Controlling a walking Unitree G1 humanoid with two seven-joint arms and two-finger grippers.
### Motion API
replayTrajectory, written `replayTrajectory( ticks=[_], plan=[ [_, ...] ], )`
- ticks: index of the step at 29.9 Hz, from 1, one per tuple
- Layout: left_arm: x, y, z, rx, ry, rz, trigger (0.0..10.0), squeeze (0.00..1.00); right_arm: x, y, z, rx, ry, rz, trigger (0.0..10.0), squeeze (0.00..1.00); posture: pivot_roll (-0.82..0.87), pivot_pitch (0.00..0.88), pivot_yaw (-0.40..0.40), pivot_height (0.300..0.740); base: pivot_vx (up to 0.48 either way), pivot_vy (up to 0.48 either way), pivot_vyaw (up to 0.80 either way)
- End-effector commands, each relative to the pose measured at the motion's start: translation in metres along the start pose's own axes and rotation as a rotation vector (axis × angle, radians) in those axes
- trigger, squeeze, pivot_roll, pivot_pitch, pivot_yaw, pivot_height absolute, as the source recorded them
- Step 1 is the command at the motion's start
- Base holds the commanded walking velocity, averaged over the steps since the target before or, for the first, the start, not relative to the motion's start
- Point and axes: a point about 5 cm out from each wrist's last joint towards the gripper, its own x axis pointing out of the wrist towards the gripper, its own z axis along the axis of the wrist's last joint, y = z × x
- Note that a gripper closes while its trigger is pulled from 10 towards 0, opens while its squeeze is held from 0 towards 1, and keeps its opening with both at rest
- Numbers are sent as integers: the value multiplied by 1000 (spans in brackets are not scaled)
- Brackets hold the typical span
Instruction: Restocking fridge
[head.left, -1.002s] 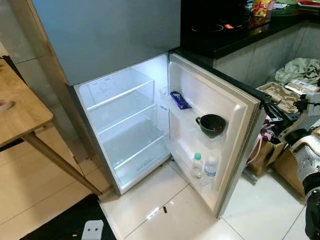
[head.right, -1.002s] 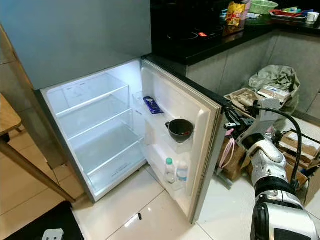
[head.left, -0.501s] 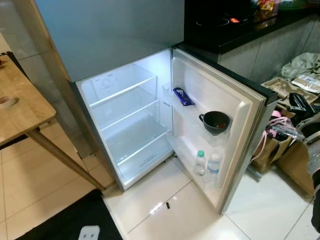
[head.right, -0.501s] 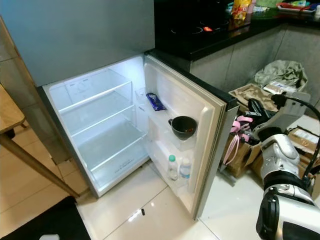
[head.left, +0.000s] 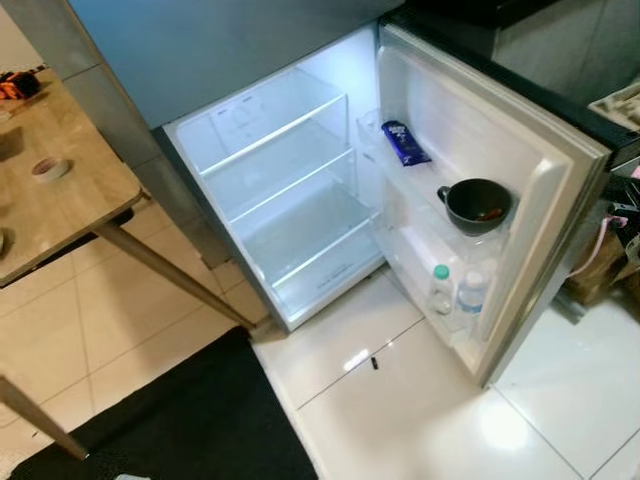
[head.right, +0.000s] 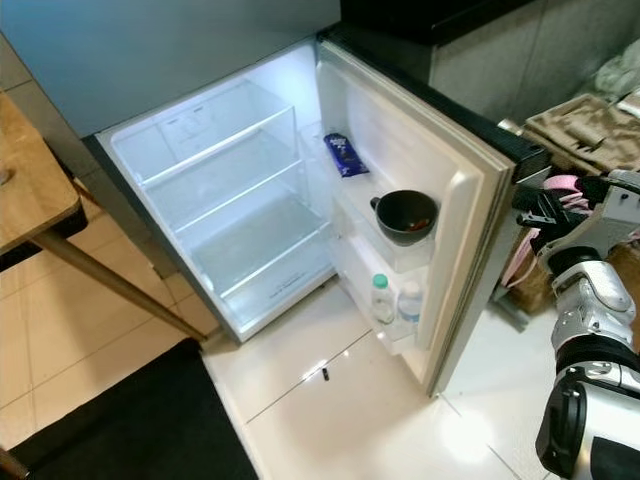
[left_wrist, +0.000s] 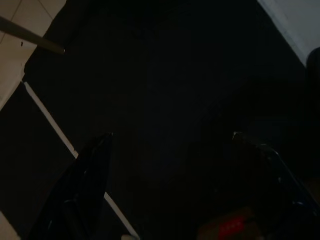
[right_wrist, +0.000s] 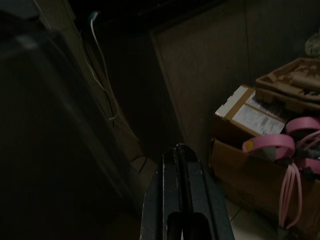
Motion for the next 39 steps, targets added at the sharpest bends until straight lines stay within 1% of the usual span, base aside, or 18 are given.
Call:
replayTrajectory(
  ticks=[1,4,5,7,9,12,14,16,17,21,22,23,26,30,31,34,36,39],
  plan=[
    [-3,7,-2,17,6,11,10000,0,1,9,-7,17,18,63,10000,0,46,232,188,740,0,0,0],
    [0,3,4,23,-18,-3,10000,0,4,30,-17,34,40,228,10000,0,42,229,184,740,0,0,0],
    [5,-3,13,24,-49,-18,10000,0,3,63,-33,36,80,475,10000,0,31,225,171,740,0,0,0],
    [5,-3,13,24,-49,-18,10000,0,3,63,-33,36,80,475,10000,0,31,225,171,740,0,0,0],
    [9,-9,19,21,-72,-30,10000,0,0,100,-44,78,96,716,10000,0,13,217,154,740,0,0,0],
    [10,-11,21,18,-78,-33,10000,0,-2,113,-47,107,95,809,10000,0,9,216,151,740,0,0,0],
    [13,-16,23,1,-81,-30,10000,0,-24,172,-61,140,122,1136,10000,0,-18,196,116,740,0,0,0],
    [13,-16,23,1,-81,-30,10000,0,-24,172,-61,140,122,1136,10000,0,-18,196,116,740,0,0,0],
    [14,-19,23,-15,-80,-23,10000,0,-40,209,-59,186,99,1288,10000,0,-20,186,103,740,0,0,0],
    [14,-19,23,-15,-80,-23,10000,0,-40,209,-59,186,99,1288,10000,0,-20,186,103,740,0,0,0],
    [15,-23,24,-37,-78,-17,10000,0,-54,243,-51,276,53,1401,10000,0,-23,162,83,740,0,0,0],
    [17,-31,24,-56,-74,-18,10000,0,-53,255,-52,303,36,1406,10000,0,-30,126,58,740,0,0,0],
    [19,-38,23,-76,-67,-18,10000,0,-39,244,-62,268,54,1293,10000,0,-33,109,47,740,0,0,0],
    [23,-51,25,-106,-48,-23,10000,0,-29,185,-103,153,234,913,10000,0,-58,65,34,740,0,0,0],
    [23,-51,25,-106,-48,-23,10000,0,-29,185,-103,153,234,913,10000,0,-58,65,34,740,0,0,0],
    [27,-56,30,-110,-45,-30,10000,0,-44,150,-128,77,386,697,10000,0,-74,40,28,740,0,0,0],
    [27,-56,30,-110,-45,-30,10000,0,-44,150,-128,77,386,697,10000,0,-74,40,28,740,0,0,0],
    [32,-61,42,-123,-62,-35,10000,0,-76,116,-161,47,578,468,10000,0,-90,6,22,740,0,0,0]
  ],
)
